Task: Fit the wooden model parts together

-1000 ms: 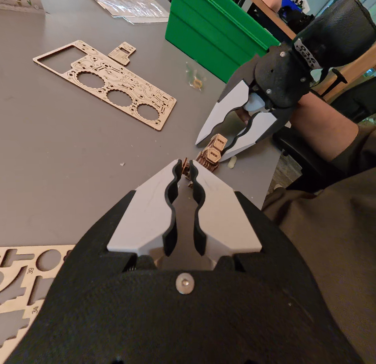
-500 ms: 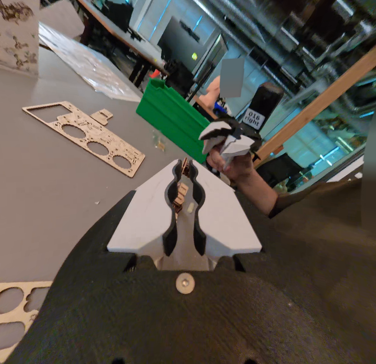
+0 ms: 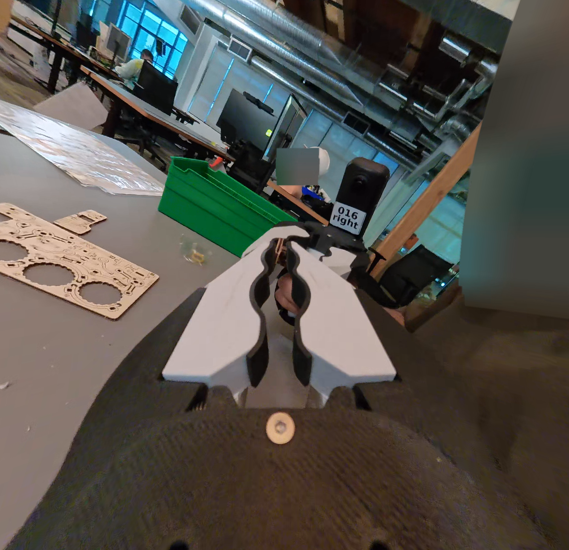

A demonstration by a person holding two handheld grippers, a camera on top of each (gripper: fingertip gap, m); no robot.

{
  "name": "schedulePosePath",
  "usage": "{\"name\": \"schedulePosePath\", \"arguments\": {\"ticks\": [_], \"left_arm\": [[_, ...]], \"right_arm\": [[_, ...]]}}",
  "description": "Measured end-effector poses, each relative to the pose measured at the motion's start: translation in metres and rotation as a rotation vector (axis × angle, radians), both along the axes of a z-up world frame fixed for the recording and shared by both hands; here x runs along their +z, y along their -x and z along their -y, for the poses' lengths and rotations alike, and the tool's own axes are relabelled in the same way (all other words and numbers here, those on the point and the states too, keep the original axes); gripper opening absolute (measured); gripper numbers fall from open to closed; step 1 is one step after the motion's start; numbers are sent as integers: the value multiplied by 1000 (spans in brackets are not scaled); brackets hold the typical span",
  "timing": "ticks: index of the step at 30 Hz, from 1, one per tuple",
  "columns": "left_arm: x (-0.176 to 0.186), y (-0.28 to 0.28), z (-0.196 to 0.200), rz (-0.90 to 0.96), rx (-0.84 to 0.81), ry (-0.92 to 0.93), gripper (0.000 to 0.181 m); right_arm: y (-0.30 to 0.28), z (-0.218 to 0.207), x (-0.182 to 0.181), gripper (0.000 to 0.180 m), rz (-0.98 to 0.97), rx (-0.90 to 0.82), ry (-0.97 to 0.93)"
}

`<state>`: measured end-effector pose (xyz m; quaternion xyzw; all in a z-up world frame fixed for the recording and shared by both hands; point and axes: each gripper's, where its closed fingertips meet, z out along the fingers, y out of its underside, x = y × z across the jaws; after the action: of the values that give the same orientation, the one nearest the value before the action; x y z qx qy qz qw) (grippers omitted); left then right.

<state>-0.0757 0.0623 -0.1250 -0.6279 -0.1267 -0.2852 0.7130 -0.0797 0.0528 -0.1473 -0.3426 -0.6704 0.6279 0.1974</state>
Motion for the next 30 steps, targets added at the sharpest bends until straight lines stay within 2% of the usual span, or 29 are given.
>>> {"name": "schedulePosePath", "arguments": {"ticks": [3, 14, 30], "left_arm": [[-3, -3, -3, -43, -17, 6, 4], [-28, 4, 1, 32, -120, 102, 4], [-32, 0, 0, 80, -152, 121, 4]], "right_arm": [[-1, -1, -3, 35, -10, 9, -25], [0, 9, -30, 26, 14, 44, -140], [-1, 4, -26, 15, 52, 74, -24]]}}
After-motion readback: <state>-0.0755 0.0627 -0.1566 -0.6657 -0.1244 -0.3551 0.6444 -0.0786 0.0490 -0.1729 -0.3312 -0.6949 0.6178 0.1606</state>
